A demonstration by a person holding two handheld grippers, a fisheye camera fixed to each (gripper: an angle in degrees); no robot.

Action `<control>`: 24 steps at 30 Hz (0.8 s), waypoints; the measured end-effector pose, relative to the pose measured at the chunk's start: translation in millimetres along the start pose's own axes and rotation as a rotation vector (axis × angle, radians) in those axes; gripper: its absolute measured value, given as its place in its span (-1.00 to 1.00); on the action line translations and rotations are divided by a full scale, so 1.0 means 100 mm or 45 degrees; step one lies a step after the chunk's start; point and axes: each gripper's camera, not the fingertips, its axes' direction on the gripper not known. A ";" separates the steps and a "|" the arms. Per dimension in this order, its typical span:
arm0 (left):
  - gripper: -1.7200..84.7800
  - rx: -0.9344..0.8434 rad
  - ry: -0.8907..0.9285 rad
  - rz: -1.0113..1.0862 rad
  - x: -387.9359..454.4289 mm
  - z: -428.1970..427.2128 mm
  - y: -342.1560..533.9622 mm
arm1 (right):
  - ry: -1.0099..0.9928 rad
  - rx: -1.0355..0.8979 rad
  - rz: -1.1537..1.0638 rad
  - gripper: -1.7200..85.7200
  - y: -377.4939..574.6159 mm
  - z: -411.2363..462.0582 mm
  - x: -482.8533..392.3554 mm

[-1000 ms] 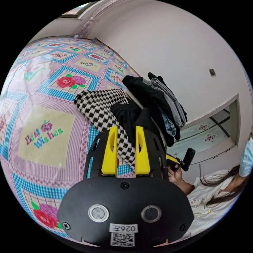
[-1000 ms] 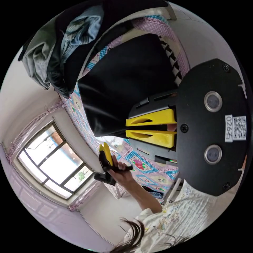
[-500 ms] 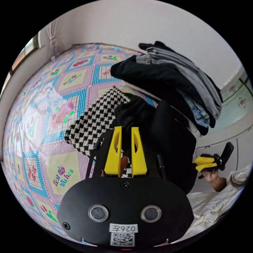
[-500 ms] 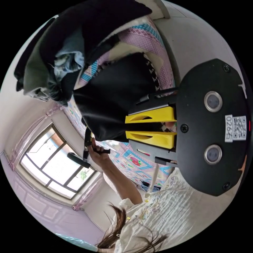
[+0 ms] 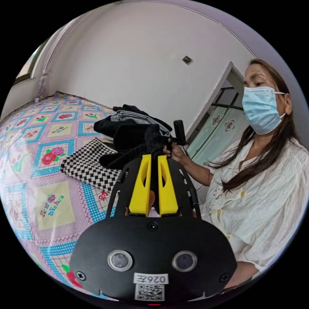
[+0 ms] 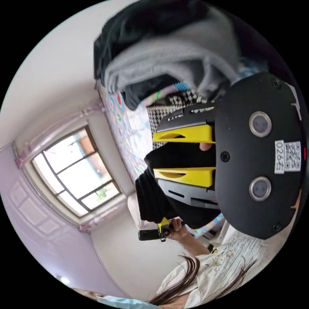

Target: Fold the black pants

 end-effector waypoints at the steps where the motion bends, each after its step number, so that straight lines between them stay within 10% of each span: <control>1: -0.87 -0.006 -0.034 -0.005 0.02 -0.09 0.02 | -0.090 -0.088 0.009 -0.73 -0.09 0.25 0.06; 13: -0.85 0.356 -0.795 -0.908 -0.65 -2.46 1.40 | -1.010 -0.814 -0.040 -0.88 0.88 1.98 -1.29; 24: -0.98 0.913 -0.486 -1.322 -0.20 -3.15 3.18 | -0.474 -0.628 0.135 -0.66 0.96 2.12 -1.29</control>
